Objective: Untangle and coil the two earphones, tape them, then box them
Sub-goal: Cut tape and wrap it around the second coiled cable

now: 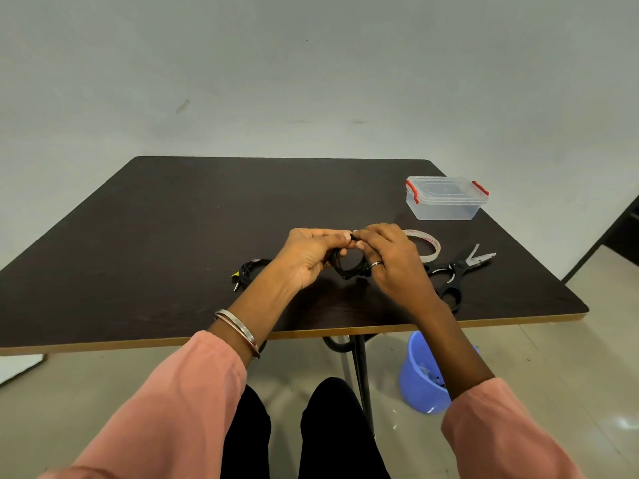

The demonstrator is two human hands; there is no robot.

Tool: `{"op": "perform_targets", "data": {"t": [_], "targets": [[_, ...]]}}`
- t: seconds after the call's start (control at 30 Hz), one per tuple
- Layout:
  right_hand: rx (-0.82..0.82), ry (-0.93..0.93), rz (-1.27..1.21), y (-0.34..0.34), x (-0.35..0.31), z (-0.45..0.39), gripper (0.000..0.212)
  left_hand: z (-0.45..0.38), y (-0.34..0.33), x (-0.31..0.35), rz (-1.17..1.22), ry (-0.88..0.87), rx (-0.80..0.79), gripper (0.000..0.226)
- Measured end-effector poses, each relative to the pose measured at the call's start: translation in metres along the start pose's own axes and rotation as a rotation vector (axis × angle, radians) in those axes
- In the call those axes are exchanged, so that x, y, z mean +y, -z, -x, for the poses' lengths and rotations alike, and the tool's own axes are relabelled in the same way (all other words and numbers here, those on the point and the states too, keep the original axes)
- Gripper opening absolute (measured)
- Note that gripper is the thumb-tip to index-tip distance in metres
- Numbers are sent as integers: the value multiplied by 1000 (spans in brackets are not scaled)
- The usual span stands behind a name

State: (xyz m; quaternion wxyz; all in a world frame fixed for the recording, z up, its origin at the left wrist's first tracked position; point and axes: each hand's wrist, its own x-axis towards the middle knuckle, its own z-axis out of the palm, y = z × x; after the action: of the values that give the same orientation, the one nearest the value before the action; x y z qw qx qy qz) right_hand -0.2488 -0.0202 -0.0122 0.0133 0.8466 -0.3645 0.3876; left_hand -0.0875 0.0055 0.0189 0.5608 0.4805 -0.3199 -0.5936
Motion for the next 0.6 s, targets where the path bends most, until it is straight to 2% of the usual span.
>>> {"op": "perform_targets", "data": {"t": [0.17,0.33,0.47,0.6], "targets": [[-25,4,-33,-3,-5,9,41,1,1,-4,-4,-93,16,12],[-70,-211,-417,18,-1,10,26,3,5,-7,-30,-113,2,13],[91,-179,-389,15,-4,7,13,5,0,-6,2,-93,-21,13],[272,-365,-561,12,-5,0,7,6,-4,-7,-16,-79,10,10]]}}
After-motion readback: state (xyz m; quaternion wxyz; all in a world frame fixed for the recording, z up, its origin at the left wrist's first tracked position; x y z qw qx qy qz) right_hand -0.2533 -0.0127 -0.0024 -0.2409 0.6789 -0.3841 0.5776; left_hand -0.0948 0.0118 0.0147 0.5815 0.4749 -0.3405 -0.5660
